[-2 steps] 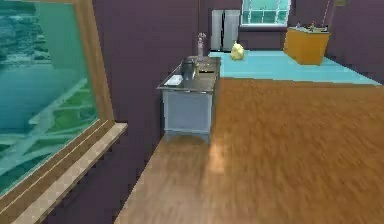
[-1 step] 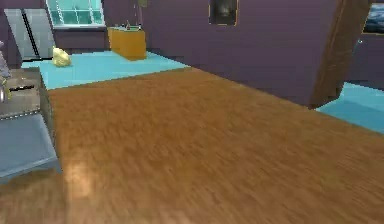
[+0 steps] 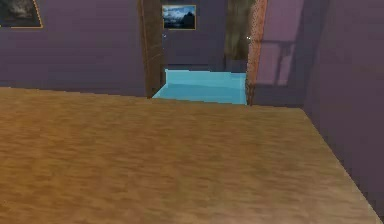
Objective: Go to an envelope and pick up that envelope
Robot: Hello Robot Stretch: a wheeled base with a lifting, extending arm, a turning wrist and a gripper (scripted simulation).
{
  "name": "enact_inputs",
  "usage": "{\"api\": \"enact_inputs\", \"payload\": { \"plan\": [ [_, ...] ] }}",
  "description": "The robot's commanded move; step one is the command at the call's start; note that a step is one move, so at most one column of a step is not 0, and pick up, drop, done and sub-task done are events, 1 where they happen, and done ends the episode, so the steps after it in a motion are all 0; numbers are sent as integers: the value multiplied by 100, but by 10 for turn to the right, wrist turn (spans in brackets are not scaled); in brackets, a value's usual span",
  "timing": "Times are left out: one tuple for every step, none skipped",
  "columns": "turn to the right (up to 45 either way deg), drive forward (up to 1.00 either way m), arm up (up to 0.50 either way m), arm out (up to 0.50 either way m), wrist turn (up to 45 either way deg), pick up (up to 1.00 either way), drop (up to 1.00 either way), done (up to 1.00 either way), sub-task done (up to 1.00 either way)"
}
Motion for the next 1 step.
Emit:
{"api": "enact_inputs", "payload": {
  "plan": [
    [330,0,0,0,0,0,0,0,0]
  ]
}}
